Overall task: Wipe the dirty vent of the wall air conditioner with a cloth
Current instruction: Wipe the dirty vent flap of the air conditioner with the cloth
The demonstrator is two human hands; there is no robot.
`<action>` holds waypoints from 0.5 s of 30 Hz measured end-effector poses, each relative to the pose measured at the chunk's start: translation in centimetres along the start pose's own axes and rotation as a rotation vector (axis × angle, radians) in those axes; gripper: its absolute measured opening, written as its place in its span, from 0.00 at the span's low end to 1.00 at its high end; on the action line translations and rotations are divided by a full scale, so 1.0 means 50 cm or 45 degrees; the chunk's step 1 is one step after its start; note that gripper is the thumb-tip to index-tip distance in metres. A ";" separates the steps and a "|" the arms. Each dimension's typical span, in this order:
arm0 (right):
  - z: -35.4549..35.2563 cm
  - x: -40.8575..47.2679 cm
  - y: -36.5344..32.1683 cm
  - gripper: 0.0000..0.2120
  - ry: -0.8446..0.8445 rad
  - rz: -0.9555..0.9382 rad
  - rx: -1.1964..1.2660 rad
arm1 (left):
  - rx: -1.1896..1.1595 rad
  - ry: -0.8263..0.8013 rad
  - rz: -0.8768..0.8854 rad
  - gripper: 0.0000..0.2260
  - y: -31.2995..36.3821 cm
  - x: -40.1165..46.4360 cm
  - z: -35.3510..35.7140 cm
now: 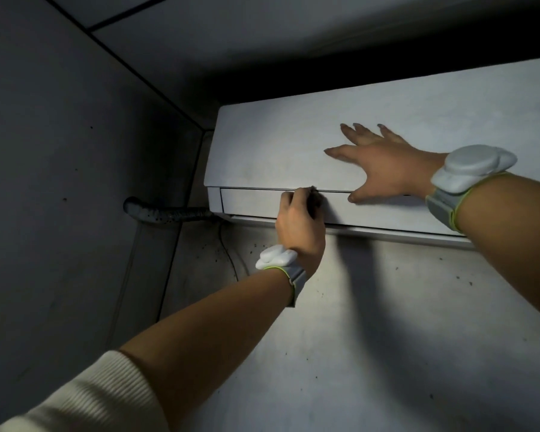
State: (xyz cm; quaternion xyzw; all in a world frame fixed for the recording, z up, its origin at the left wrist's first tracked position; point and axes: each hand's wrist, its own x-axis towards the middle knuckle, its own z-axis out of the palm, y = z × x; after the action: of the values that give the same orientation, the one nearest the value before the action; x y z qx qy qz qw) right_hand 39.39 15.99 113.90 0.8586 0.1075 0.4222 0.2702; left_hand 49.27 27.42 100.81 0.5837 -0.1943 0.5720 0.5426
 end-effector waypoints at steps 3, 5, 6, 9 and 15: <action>-0.028 -0.039 0.021 0.38 0.013 -0.043 0.083 | -0.021 -0.068 0.027 0.09 0.025 -0.017 0.014; -0.038 -0.081 0.036 0.28 0.087 -0.025 0.129 | -0.051 -0.127 0.086 0.10 0.043 -0.032 0.021; -0.041 -0.105 0.044 0.24 0.137 -0.008 0.127 | -0.075 -0.176 0.139 0.10 0.053 -0.041 0.026; -0.043 -0.172 0.055 0.14 0.267 0.010 0.082 | -0.073 -0.363 0.297 0.09 0.077 -0.077 0.043; -0.019 -0.321 0.050 0.05 0.064 0.091 0.115 | -0.275 -0.576 0.211 0.05 0.124 -0.180 0.078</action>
State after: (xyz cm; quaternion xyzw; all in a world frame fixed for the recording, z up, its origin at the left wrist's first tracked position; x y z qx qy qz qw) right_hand 28.56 7.66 105.05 0.8623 0.1026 0.4477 0.2131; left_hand 43.36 18.45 96.38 0.6176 -0.4178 0.4454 0.4956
